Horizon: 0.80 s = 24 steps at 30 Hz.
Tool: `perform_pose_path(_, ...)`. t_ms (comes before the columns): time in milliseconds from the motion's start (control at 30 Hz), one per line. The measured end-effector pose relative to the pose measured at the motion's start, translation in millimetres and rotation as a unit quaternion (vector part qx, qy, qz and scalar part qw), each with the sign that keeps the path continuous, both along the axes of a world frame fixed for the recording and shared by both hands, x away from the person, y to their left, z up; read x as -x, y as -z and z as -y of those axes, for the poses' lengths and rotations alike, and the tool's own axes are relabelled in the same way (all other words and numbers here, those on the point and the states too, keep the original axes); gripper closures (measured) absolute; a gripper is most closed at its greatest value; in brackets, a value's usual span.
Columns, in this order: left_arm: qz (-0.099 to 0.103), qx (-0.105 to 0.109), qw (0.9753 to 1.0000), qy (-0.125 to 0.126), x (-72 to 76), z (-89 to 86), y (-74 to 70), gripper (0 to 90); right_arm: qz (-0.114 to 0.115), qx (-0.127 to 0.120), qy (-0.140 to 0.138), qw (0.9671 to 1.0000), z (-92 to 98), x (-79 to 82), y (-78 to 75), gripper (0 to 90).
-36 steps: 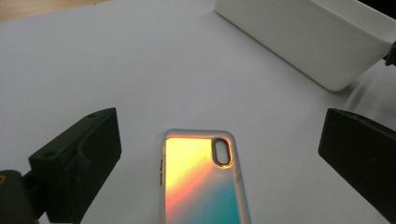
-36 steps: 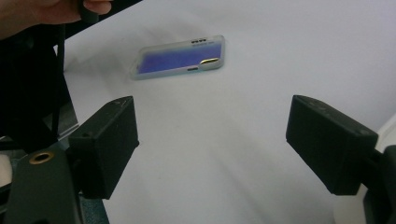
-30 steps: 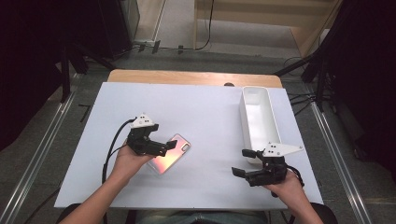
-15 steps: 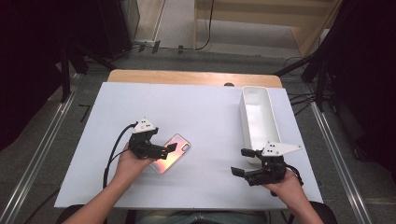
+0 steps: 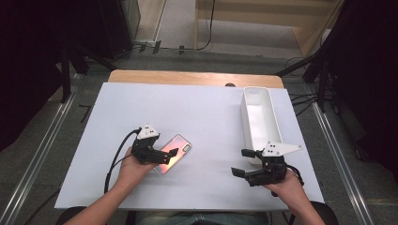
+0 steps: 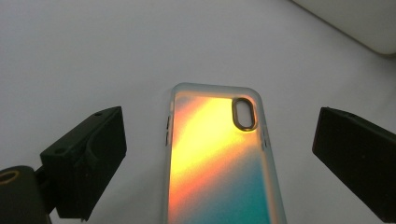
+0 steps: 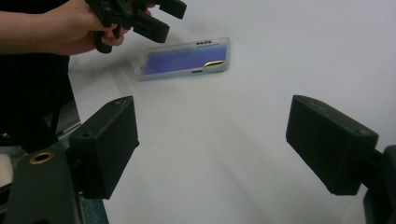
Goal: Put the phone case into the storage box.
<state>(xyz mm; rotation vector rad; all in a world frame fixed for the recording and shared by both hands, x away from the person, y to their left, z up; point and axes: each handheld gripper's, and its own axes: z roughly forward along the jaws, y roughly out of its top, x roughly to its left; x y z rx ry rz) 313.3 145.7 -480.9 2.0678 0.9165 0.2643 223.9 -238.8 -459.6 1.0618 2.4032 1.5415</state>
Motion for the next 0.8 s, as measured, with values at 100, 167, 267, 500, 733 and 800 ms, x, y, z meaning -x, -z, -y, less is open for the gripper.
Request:
perform_pose_path(100, 0.0, -0.008, 1.0, -0.002, 1.2, 2.1, 3.9, 2.8, 0.0, 0.0, -0.002, 1.0, 0.0, -0.5, -0.1, 15.4)
perform_pose_path(167, -0.003, -0.012, 0.9999, 0.001, 1.9, 2.5, 5.6, 2.7, 0.0, -0.002, -0.003, 1.0, -0.2, -0.6, -0.3, 15.4)
perform_pose_path(267, -0.004, -0.014, 0.9999, -0.002, 2.9, 3.1, 8.4, 2.8, 0.002, -0.001, -0.004, 1.0, -0.3, -1.4, -0.2, 15.4)
perform_pose_path(500, 0.005, -0.029, 0.9995, 0.006, 6.9, 8.3, 13.7, 2.8, 0.001, 0.0, -0.004, 1.0, -0.9, -1.7, -0.4, 15.4)
perform_pose_path(733, 0.013, -0.038, 0.9991, 0.012, 11.5, 13.6, 17.5, 4.1, 0.001, 0.0, -0.003, 1.0, -0.9, -1.6, -0.2, 15.4)
perform_pose_path(800, 0.01, -0.044, 0.9988, 0.018, 12.2, 14.7, 18.6, 4.1, 0.001, 0.0, -0.003, 1.0, -0.9, -1.6, -0.3, 15.4)
